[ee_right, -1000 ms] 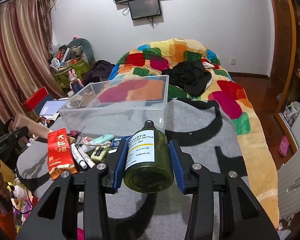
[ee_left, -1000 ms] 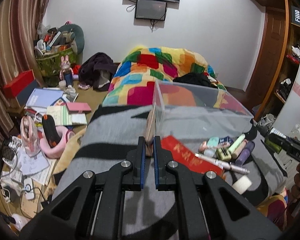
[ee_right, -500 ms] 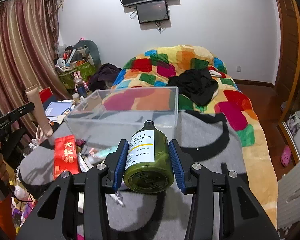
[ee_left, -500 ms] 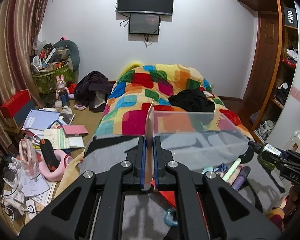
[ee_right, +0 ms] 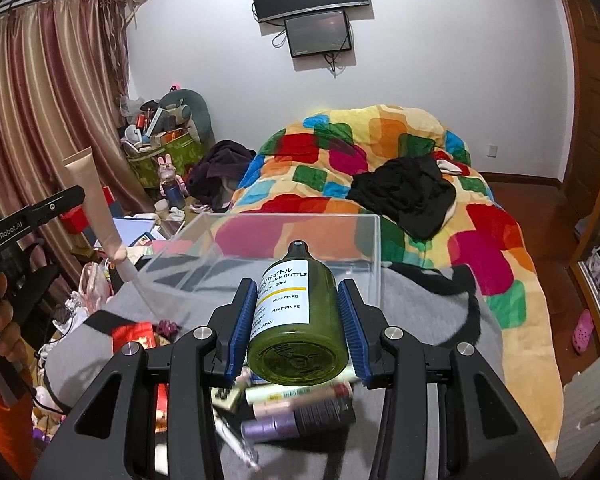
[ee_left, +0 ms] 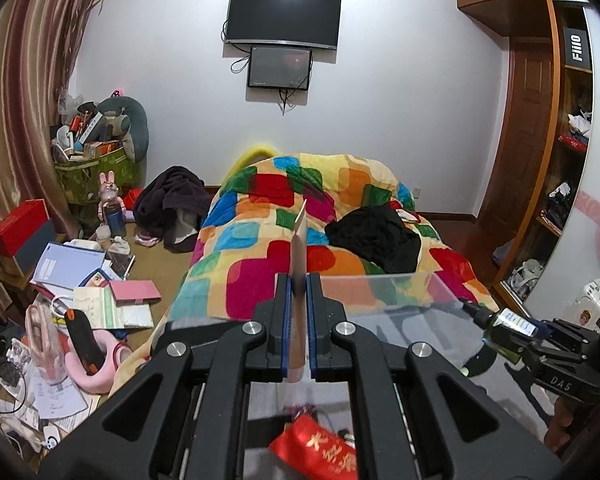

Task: Organize objects
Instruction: 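Carry the beige tube and green bottle into the clear box and open both tools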

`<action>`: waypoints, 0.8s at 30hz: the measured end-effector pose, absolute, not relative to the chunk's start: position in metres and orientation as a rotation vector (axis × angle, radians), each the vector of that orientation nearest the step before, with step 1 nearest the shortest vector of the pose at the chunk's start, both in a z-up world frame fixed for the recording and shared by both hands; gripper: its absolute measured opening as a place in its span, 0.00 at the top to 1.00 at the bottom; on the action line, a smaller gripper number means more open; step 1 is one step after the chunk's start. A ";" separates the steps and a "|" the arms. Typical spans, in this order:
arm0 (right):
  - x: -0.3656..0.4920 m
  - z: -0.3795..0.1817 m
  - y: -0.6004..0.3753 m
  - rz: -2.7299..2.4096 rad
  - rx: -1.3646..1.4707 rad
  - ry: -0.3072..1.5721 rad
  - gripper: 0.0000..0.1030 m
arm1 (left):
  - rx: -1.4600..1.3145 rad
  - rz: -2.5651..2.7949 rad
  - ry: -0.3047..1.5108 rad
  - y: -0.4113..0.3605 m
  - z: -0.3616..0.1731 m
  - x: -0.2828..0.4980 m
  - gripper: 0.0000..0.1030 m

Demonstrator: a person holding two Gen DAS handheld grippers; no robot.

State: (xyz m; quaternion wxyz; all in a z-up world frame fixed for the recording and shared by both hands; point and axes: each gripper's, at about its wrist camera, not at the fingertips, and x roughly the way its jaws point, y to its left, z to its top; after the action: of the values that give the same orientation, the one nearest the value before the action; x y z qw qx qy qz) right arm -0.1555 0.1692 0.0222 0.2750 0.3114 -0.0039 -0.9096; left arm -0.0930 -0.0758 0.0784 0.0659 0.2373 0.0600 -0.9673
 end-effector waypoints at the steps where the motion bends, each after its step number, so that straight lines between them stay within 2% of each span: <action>1: -0.159 0.022 0.167 -2.440 0.840 -0.010 0.62 | 0.711 -2.912 0.168 -0.074 0.079 -0.098 0.94; 19: -0.221 -0.017 0.122 -2.357 1.016 0.106 0.62 | 0.982 -2.909 -0.031 -0.023 0.021 -0.159 0.95; 24: -0.226 -0.024 0.122 -2.334 1.065 0.098 0.62 | 1.043 -2.937 -0.019 -0.014 0.013 -0.159 0.95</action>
State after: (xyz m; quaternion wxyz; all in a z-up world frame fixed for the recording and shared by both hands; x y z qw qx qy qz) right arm -0.2257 0.1225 -0.0236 0.2832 0.3978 0.0365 -0.8719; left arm -0.1591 -0.0142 0.0134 0.0124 0.3346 -0.0062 -0.9423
